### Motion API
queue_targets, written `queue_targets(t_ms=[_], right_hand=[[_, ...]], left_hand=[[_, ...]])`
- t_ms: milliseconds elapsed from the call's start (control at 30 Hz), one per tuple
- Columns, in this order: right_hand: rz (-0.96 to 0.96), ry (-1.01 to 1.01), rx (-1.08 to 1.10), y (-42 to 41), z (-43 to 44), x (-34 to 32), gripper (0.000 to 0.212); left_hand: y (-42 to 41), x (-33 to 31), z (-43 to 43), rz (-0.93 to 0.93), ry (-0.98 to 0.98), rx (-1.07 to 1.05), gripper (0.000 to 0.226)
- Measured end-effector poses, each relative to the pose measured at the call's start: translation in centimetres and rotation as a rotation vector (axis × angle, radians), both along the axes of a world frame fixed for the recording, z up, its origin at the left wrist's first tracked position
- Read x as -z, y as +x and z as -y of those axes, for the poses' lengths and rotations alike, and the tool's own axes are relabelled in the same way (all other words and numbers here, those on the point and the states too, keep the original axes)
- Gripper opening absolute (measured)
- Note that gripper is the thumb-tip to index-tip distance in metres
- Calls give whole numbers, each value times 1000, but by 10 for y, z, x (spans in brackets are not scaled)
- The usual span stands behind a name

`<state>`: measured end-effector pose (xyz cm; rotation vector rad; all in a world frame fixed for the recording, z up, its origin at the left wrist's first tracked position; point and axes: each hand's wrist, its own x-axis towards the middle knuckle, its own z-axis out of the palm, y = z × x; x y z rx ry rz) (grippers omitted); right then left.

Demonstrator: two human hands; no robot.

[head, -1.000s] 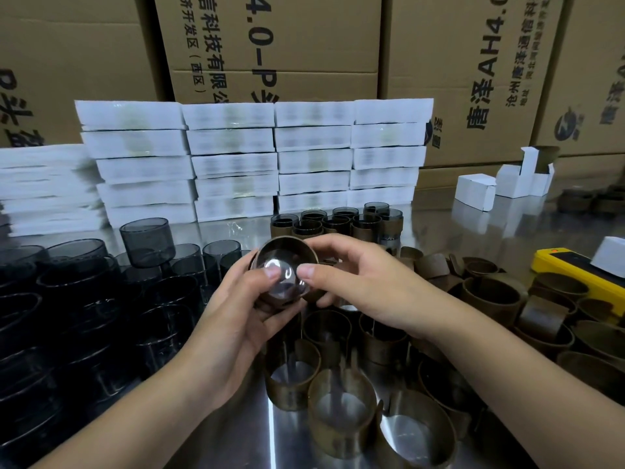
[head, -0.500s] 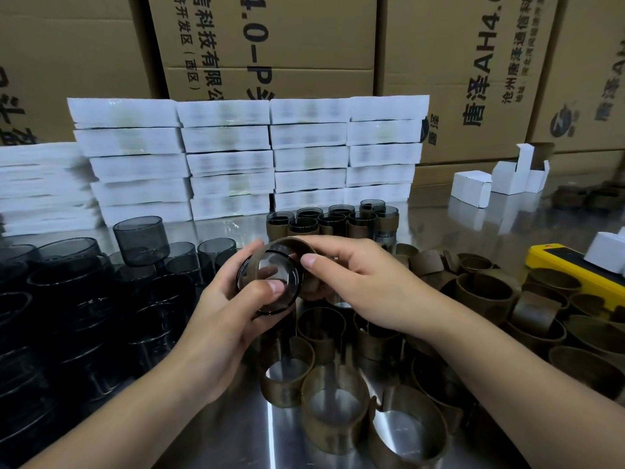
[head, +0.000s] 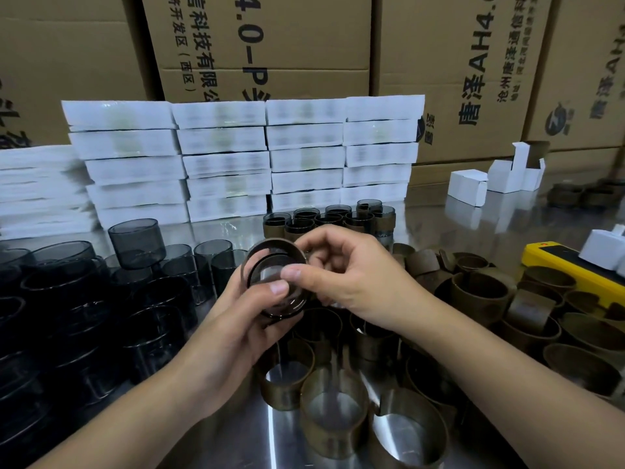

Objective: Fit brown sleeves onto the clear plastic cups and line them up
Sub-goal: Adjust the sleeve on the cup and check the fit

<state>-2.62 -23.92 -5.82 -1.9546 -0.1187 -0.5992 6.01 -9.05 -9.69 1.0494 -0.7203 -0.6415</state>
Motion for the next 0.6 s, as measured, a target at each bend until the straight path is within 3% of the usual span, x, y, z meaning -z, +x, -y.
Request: queue_targets(t_ms=[233, 500, 600], right_hand=[[-80, -116, 74, -4, 4, -2, 37], [-148, -172, 106, -5, 4, -5, 53], [-163, -200, 132, -4, 3, -3, 58]], left_hand=[[5, 7, 0, -9, -77, -3, 48], [-4, -2, -1, -81, -70, 2, 95], [-5, -4, -3, -123, -82, 51, 98]])
